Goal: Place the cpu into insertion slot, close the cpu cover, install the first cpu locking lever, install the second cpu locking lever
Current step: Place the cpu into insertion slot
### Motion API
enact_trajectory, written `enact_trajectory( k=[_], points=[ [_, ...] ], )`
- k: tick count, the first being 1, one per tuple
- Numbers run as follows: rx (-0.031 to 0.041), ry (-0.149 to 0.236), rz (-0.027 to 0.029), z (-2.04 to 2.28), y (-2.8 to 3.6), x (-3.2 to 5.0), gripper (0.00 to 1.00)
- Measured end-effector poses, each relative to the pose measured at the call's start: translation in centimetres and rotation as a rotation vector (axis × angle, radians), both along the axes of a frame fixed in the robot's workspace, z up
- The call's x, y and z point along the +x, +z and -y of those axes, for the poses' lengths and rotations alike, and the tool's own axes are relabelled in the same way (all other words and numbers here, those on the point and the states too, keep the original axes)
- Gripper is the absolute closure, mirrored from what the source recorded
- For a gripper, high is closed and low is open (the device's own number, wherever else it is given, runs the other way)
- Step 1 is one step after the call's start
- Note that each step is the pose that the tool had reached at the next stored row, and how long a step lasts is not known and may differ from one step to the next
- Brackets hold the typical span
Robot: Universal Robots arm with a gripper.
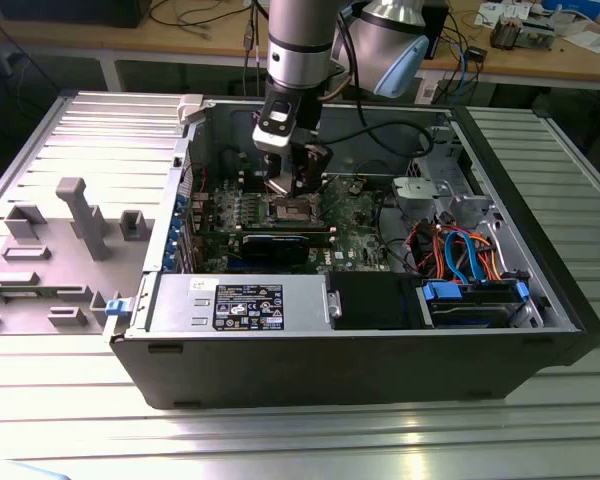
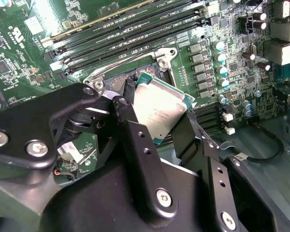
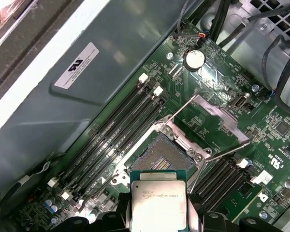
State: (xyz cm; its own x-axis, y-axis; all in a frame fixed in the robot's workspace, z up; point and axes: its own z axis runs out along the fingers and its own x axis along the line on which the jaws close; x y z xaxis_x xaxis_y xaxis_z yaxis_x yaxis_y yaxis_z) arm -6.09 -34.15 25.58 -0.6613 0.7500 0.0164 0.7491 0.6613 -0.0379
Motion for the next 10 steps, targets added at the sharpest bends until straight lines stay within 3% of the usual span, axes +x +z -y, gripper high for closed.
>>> enact_trajectory(
  k=[10],
  points=[
    [-0.0001, -0.032, 0.0000, 0.00, -0.04, 0.00, 0.45]
  ],
)
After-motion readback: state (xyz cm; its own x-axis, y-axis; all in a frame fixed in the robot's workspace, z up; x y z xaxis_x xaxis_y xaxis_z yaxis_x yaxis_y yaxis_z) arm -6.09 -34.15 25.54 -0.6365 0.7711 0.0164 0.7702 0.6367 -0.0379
